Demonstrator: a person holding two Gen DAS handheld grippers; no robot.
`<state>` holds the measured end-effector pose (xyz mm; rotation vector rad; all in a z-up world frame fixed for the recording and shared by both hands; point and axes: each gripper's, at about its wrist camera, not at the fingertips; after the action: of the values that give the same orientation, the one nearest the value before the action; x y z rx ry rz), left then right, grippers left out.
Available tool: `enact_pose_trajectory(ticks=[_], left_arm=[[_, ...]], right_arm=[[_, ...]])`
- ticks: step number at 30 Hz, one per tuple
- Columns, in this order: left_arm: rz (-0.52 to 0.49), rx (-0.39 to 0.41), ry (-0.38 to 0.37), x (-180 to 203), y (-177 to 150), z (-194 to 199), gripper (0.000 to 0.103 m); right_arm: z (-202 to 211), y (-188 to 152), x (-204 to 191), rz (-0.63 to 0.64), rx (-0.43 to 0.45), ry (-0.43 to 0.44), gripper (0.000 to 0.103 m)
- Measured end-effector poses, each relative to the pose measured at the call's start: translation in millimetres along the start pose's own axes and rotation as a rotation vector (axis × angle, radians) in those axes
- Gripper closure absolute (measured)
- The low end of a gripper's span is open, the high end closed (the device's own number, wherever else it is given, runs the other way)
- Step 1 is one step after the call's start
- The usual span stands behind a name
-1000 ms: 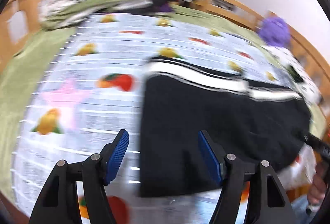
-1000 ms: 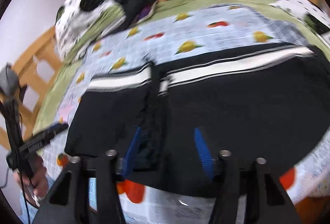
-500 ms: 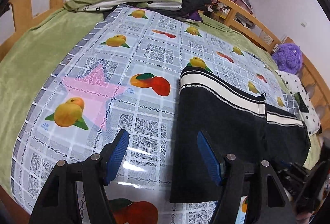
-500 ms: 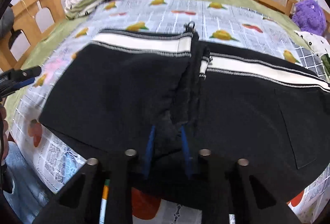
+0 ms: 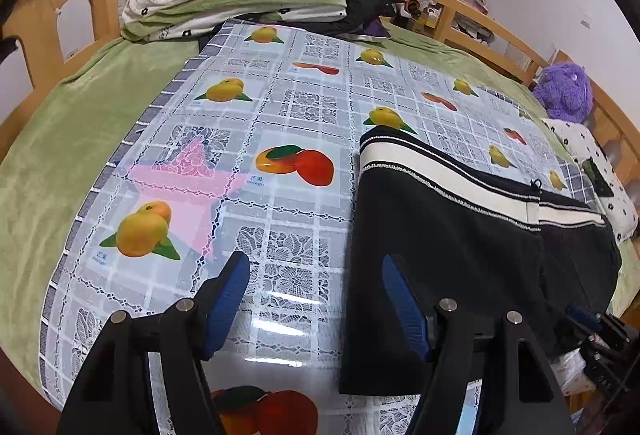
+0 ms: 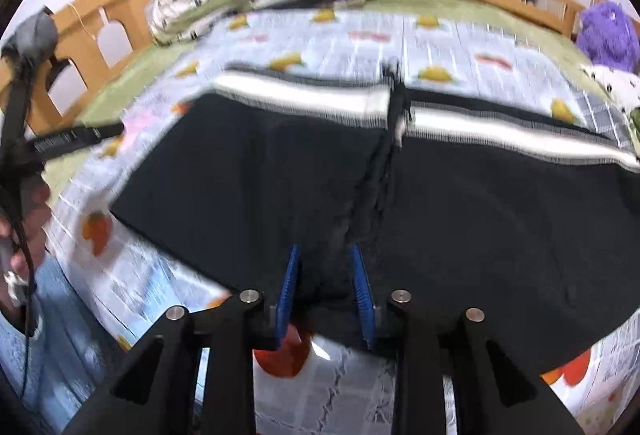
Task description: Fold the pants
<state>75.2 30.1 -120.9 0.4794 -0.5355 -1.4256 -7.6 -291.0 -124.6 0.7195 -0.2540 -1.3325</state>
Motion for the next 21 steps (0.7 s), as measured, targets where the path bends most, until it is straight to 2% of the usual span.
enact_pose_trajectory(ticks=[3, 10, 21], left_arm=[[0.007, -0.015, -0.003, -1, 0, -4, 0.036], [0.006, -0.02, 0.001, -2, 0, -6, 0.036], [-0.008, -0.038, -0.009, 3, -2, -10, 0.036]], right_arm=[[-3, 16, 4, -0.021, 0.024, 0.035, 0.07], [-56, 38, 21, -0.075, -0.113, 0.014, 0.07], [-85, 47, 40, -0.162, -0.112, 0.027, 0.068]])
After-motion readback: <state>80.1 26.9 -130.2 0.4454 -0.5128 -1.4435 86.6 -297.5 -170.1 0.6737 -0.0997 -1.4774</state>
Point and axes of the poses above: each gripper's, at about its wrist camera, not at the fingertips, and z roughly against the way its jaws point, x to its right, y to its top, and after that the axes turned 9 degrees about y, right-handed
